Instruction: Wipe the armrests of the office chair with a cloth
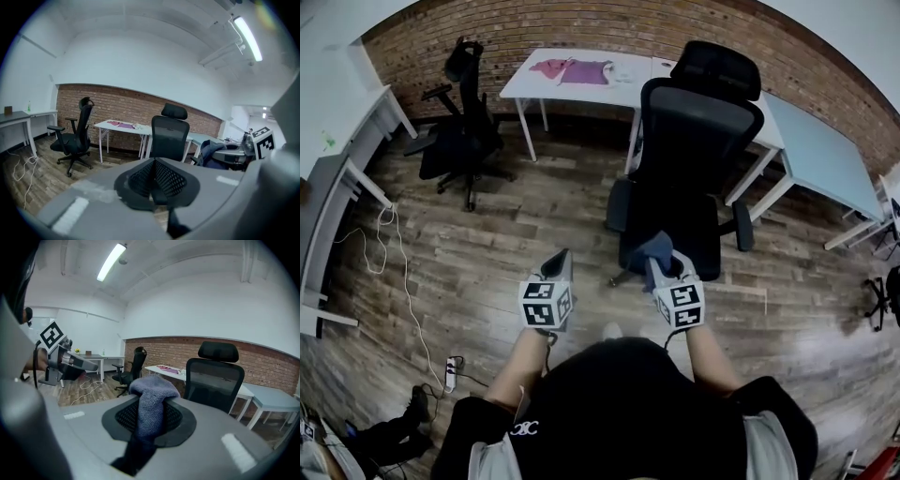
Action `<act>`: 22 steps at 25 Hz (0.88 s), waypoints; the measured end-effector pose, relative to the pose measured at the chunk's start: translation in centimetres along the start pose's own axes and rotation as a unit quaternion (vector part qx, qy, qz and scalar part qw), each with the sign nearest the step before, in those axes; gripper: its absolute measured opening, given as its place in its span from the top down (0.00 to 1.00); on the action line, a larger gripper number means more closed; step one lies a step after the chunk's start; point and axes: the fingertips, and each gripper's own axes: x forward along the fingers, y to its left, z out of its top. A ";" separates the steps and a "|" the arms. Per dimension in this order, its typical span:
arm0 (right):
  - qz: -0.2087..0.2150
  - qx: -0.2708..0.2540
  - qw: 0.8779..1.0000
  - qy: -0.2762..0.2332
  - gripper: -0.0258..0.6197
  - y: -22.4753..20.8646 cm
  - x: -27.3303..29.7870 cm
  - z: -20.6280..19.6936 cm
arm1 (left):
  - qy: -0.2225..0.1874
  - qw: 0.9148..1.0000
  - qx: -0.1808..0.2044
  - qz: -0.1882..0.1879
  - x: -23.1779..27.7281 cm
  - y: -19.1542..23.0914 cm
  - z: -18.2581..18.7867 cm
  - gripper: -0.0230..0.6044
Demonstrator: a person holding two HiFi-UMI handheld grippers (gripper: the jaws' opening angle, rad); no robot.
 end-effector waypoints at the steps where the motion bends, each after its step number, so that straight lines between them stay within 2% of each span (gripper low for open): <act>1: 0.004 0.000 1.000 0.003 0.85 -0.6 0.6 -0.2 | 0.003 1.000 0.005 0.003 0.9 0.0 0.3 0.95; 4: 0.017 0.002 1.000 0.013 0.85 -2.3 2.7 -0.6 | 0.004 1.000 0.014 0.007 3.6 0.0 1.4 0.95; 8: 0.043 0.001 0.999 0.026 0.85 -3.9 5.0 -0.8 | 0.006 1.000 0.000 0.016 6.3 0.2 2.7 0.95; 16: 0.064 0.006 0.996 0.066 0.85 -4.9 8.5 -2.5 | 0.031 0.999 -0.019 0.034 9.0 2.7 1.8 0.95; 22: 0.066 0.011 0.992 0.103 0.85 -3.5 11.9 -4.1 | 0.054 0.998 -0.027 0.002 13.5 5.0 1.2 0.95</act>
